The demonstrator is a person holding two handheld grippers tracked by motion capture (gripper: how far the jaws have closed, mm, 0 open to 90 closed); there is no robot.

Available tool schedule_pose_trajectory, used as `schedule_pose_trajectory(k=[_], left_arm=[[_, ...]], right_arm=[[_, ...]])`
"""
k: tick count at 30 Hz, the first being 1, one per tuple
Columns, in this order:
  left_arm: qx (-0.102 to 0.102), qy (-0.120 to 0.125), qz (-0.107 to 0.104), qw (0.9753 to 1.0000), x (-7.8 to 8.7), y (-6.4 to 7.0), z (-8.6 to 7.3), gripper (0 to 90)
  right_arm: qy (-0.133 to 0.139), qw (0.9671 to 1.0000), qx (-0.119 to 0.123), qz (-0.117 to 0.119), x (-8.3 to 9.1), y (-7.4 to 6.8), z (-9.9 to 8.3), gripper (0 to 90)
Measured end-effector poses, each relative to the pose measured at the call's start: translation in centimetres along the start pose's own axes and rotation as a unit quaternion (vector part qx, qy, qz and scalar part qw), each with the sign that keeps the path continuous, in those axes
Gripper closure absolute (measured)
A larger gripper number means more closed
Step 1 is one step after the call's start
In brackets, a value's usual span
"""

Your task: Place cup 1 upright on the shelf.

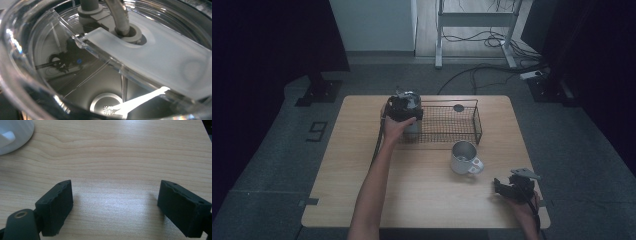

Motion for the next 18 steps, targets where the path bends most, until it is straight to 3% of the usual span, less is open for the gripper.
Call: schedule_pose_trajectory(k=[18], left_arm=[[-0.002,-0.010,0.007,0.9999,-0.92,-0.02,-0.97,3.8]], right_arm=[[0.000,1.0000,0.000,0.000,0.00,0.00,0.00,12.6]])
Point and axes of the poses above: each handheld gripper's, and its own axes: x roughly backward along the jaws, z roughly out of its top, y roughly to its right, the point moved 8 cm from there along -x, roughly forward along the jaws, and after that the axes turned 7 degrees about x, right-handed, at the moved point
